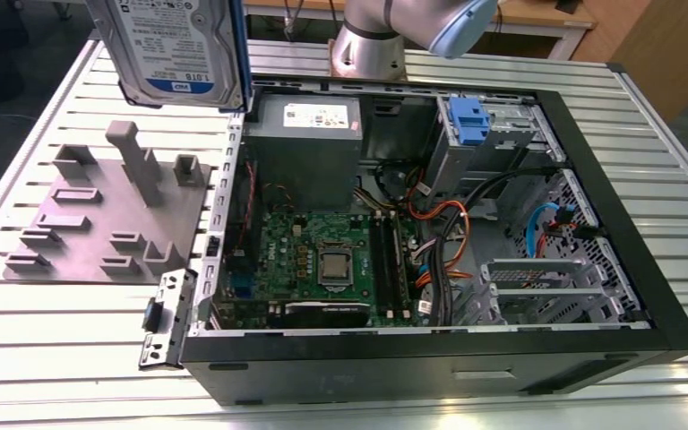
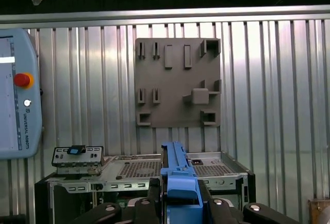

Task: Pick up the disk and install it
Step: 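Pick up the disk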

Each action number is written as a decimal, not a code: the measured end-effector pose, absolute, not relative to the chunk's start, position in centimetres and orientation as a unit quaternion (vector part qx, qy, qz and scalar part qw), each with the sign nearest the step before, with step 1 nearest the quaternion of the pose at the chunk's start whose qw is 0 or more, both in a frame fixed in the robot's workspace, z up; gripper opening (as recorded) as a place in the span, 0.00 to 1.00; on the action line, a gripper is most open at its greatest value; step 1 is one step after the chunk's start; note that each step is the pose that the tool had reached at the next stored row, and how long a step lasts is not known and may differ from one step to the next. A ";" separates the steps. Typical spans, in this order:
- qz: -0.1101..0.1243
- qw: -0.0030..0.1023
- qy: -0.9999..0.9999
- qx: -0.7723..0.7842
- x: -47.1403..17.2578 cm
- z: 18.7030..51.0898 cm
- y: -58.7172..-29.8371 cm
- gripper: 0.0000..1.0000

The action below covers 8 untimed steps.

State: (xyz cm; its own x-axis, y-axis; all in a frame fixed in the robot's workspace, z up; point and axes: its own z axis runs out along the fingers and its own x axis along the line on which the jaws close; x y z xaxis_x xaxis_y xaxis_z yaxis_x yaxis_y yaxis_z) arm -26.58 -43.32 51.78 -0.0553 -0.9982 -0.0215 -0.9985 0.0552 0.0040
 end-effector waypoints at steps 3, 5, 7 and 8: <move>0.009 0.007 0.726 -0.687 -26.6 51.8 -43.3 0.36; 0.009 0.007 0.726 -0.687 -26.6 51.8 -43.3 0.36; 0.009 0.007 0.726 -0.687 -26.6 51.8 -43.3 0.36; 0.009 0.007 0.726 -0.687 -26.6 51.8 -43.3 0.36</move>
